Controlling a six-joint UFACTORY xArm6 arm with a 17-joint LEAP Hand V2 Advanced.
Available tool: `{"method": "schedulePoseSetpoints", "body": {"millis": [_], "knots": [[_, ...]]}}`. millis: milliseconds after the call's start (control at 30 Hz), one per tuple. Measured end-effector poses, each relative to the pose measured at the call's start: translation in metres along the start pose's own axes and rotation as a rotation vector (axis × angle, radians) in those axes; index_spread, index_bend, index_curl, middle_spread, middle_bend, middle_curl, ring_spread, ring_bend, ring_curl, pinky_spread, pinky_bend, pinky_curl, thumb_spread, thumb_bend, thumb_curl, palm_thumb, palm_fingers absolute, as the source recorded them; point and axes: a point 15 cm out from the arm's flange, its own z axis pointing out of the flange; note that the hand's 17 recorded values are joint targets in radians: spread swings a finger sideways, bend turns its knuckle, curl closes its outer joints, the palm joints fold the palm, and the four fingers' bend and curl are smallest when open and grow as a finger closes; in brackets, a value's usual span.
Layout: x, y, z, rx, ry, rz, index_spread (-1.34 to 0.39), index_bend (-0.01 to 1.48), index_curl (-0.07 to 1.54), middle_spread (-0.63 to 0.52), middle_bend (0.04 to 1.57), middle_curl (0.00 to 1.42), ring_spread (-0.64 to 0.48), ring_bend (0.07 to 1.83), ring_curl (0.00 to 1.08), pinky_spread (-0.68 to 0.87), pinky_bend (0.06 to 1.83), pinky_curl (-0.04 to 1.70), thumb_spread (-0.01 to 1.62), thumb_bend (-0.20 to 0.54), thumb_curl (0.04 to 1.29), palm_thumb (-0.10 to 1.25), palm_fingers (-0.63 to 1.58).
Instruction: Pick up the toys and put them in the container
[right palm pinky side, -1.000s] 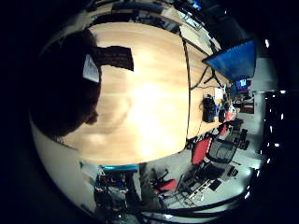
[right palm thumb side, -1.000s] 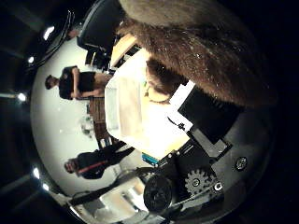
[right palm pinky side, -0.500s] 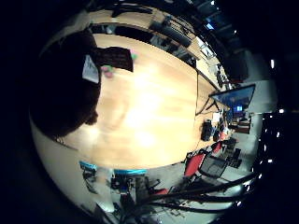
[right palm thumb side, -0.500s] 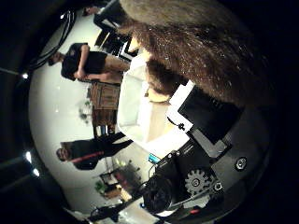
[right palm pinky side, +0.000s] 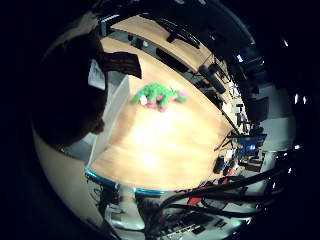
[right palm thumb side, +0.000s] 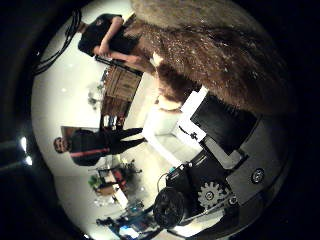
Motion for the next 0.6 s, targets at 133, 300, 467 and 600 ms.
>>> {"method": "schedulePoseSetpoints", "body": {"millis": [133, 300, 467, 600], "knots": [[-0.013, -0.004, 0.013, -0.028, -0.007, -0.021, -0.57, 0.46, 0.63, -0.42, 0.91, 0.56, -0.34, 1.18, 0.46, -0.58, 1.05, 0.43, 0.92, -0.017, 0.34, 1.02, 1.22], [-0.016, -0.005, 0.017, -0.034, 0.007, -0.024, -0.57, 0.44, 0.64, -0.41, 0.92, 0.56, -0.34, 1.18, 0.46, -0.58, 1.05, 0.44, 0.94, -0.014, 0.33, 1.03, 1.21], [-0.018, -0.006, 0.017, -0.031, 0.008, -0.029, -0.58, 0.43, 0.65, -0.42, 0.91, 0.56, -0.34, 1.18, 0.46, -0.58, 1.06, 0.44, 0.96, -0.017, 0.33, 1.03, 1.2], [-0.017, -0.007, 0.019, -0.031, 0.004, -0.035, -0.59, 0.42, 0.66, -0.42, 0.91, 0.57, -0.33, 1.16, 0.46, -0.58, 1.06, 0.44, 0.98, -0.018, 0.33, 1.02, 1.18]]}}
